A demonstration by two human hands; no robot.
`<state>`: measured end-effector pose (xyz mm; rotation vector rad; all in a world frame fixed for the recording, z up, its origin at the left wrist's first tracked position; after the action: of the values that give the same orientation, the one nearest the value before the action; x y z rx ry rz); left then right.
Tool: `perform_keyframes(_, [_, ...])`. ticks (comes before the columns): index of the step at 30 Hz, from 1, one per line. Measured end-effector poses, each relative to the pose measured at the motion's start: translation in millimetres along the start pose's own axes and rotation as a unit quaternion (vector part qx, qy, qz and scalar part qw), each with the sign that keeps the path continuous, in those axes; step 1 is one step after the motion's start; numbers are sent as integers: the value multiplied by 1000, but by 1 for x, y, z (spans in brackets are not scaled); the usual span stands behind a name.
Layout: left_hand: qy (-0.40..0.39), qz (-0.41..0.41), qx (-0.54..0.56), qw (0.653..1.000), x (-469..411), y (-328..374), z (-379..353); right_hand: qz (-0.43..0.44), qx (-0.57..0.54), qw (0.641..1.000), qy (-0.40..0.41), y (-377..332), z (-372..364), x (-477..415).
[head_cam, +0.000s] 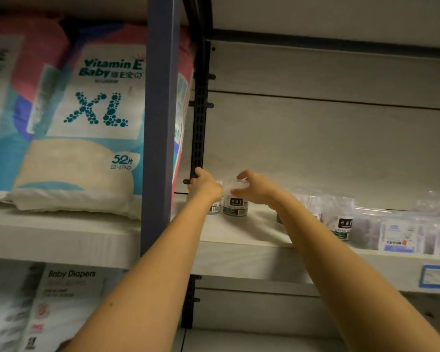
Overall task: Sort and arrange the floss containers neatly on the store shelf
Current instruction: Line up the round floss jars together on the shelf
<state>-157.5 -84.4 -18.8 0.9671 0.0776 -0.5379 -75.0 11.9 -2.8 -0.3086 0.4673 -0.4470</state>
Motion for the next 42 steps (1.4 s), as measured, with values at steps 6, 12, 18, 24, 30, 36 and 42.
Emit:
perform_keyframes(6, [-1, 28, 65, 997, 6, 10, 9, 19, -12, 1000, 6, -4, 7, 3])
perform_keyframes(12, [-19, -74, 92, 993, 38, 36, 48, 69, -58, 995, 34, -12, 67, 46])
perform_keyframes(18, [-65, -169, 7, 983, 98, 44, 90, 100, -115, 988, -25, -14, 104, 108])
perform_keyframes(24, [-112, -184, -39, 976, 126, 36, 100, 113, -125, 982, -80, -9, 98, 133])
perform_keyframes(30, [-69, -205, 40, 976, 119, 50, 89, 77, -136, 987, 35, 15, 128, 148])
perform_keyframes(36, [-63, -212, 88, 971, 134, 73, 31, 63, -64, 994, 58, 65, 142, 164])
perform_keyframes(42, [-39, -200, 75, 976, 138, 90, -14, 111, -4, 992, 56, 92, 141, 157])
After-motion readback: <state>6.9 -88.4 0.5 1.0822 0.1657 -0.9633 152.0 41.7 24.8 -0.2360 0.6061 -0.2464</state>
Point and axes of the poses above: each hand's wrist, its own x-axis away from the middle knuckle, its own z-axis out of the back of the hand, y = z × x, the point moved 3 cm from there along -x, towards the middle knuckle, and after that the axes turned 1 degree about x, right-handed, at the moved point
